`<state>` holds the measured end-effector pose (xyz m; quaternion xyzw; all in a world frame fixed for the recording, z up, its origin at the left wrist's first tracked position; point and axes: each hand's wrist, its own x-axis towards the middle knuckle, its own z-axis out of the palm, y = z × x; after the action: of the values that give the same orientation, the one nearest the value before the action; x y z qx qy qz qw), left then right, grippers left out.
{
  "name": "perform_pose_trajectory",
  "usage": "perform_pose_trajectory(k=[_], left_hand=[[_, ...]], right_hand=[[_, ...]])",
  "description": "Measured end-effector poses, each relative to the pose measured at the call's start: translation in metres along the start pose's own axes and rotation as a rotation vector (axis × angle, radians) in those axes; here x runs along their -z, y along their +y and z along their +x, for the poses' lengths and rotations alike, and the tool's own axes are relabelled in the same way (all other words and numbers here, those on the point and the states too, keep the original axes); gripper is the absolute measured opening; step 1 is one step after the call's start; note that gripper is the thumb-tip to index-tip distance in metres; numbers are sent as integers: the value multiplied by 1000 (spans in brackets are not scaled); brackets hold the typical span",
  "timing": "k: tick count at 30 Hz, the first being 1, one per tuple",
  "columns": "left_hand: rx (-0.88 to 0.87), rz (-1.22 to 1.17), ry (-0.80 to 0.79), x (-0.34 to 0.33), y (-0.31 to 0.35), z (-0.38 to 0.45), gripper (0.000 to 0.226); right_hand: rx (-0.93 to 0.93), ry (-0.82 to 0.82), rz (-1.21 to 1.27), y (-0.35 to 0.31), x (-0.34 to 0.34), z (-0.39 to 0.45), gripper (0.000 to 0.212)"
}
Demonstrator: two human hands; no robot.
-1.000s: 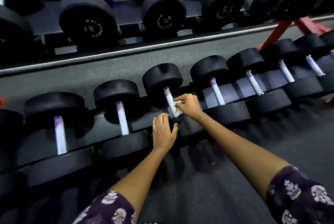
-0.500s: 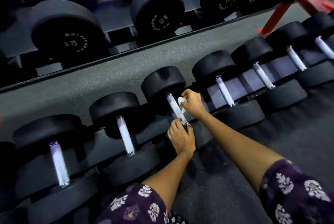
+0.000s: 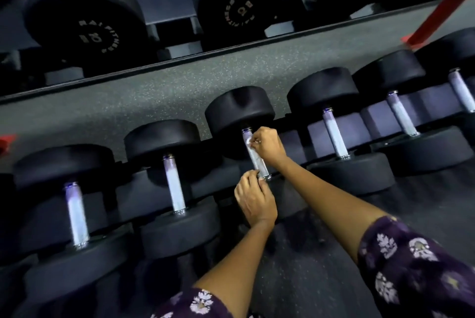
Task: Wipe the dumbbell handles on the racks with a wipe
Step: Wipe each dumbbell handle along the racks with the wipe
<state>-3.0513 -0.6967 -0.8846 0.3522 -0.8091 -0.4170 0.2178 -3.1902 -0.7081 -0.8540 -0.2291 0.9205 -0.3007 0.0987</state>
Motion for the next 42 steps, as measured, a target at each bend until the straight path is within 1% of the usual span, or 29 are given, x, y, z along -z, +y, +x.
perform_pose_trajectory(k=[3, 6, 7, 8, 11, 13, 15, 16, 18, 20, 23, 25, 27, 28, 30, 31, 33, 34, 36, 37, 39, 41, 42], left_hand=[[24, -12, 22, -2, -3, 1, 41], [-28, 25, 120, -7, -7, 3, 38], [-35, 36, 132, -9, -7, 4, 40], [-32, 45, 130, -8, -9, 4, 42], [-5, 59, 112, -9, -6, 0, 50], [-15, 46, 119, -9, -5, -1, 51], [-12, 46, 120, -9, -6, 0, 51], [-5, 46, 118, -10, -7, 1, 50], [-6, 43, 116, -10, -7, 0, 49], [-11, 45, 100, -10, -6, -1, 49], [7, 59, 79, -10, -9, -2, 53], [18, 64, 64, -10, -11, -1, 54], [9, 63, 57, -10, -10, 0, 52], [1, 63, 58, -10, -10, 0, 51], [-19, 68, 56, -11, -9, -1, 48], [-38, 81, 53, -11, -9, -1, 47], [-96, 115, 44, -11, -11, -1, 48], [-144, 133, 44, -11, -12, -1, 51], [-299, 199, 28, -10, -13, -1, 59], [-404, 239, -2, -9, -14, -1, 64], [-588, 292, -81, -7, -16, -4, 70], [-646, 296, -102, -6, -16, -4, 70], [-646, 289, -92, -6, -16, -4, 67]], right_hand=[[50, -14, 5, -2, 2, 8, 14], [254, -140, -139, 15, 0, 0, 15], [307, -171, -153, 23, 2, -2, 15], [316, -176, -133, 26, 4, 0, 15], [237, -117, -7, 25, 5, 15, 14], [180, -48, 72, 15, 0, 18, 14], [201, -8, 92, 15, -6, 12, 13], [248, -16, 53, 20, -8, 6, 13], [321, -93, -37, 29, -7, -3, 12], [284, -127, -27, 28, -1, 7, 14], [196, -64, 13, 12, 1, 23, 16], [229, -36, 8, 12, -4, 16, 16], [291, -80, -31, 24, -6, -1, 11], [294, -111, -29, 30, -3, -6, 8], [249, -160, -10, 33, 2, -1, 11], [226, -165, -11, 30, 3, 7, 12], [161, -124, 19, 18, 0, 22, 12], [130, -73, 48, 13, -3, 26, 12], [117, 4, 92, 9, -6, 23, 9], [156, -2, 86, 11, -8, 17, 7], [261, -79, 45, 20, -7, 5, 3], [282, -147, 33, 23, 2, 7, 8], [258, -145, 42, 23, 5, 13, 10]])
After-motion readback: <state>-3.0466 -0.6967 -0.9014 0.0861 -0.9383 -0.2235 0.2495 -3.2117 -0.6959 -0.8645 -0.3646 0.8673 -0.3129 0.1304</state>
